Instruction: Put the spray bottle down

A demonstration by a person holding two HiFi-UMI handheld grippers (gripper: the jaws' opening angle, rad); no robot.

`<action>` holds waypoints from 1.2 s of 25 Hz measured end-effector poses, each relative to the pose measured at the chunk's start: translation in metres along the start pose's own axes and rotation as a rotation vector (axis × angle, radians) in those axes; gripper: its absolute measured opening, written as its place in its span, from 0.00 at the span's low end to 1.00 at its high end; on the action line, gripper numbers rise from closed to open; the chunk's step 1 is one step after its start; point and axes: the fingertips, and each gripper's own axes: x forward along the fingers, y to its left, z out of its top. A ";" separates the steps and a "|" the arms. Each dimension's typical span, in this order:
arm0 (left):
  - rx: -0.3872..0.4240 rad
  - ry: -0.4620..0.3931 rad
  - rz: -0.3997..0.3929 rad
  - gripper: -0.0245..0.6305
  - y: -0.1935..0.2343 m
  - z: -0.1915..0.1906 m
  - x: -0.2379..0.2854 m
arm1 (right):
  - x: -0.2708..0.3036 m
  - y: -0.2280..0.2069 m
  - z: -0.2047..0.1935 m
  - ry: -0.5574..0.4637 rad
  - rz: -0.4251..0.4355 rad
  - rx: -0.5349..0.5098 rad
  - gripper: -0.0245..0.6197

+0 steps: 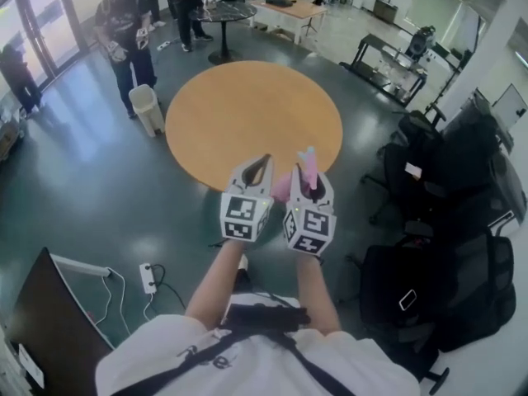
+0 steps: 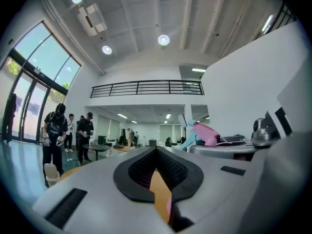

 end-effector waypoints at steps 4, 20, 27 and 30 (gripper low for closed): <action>-0.001 -0.015 0.032 0.06 0.058 0.009 0.041 | 0.062 0.007 0.002 0.005 0.011 -0.002 0.30; -0.012 0.047 0.028 0.06 0.155 -0.017 0.142 | 0.193 0.001 -0.020 0.050 -0.079 -0.001 0.29; -0.007 0.093 0.039 0.06 0.166 -0.043 0.194 | 0.249 -0.024 -0.043 0.090 -0.066 0.028 0.29; 0.016 0.107 0.041 0.06 0.171 -0.048 0.217 | 0.274 -0.033 -0.050 0.103 -0.060 0.028 0.29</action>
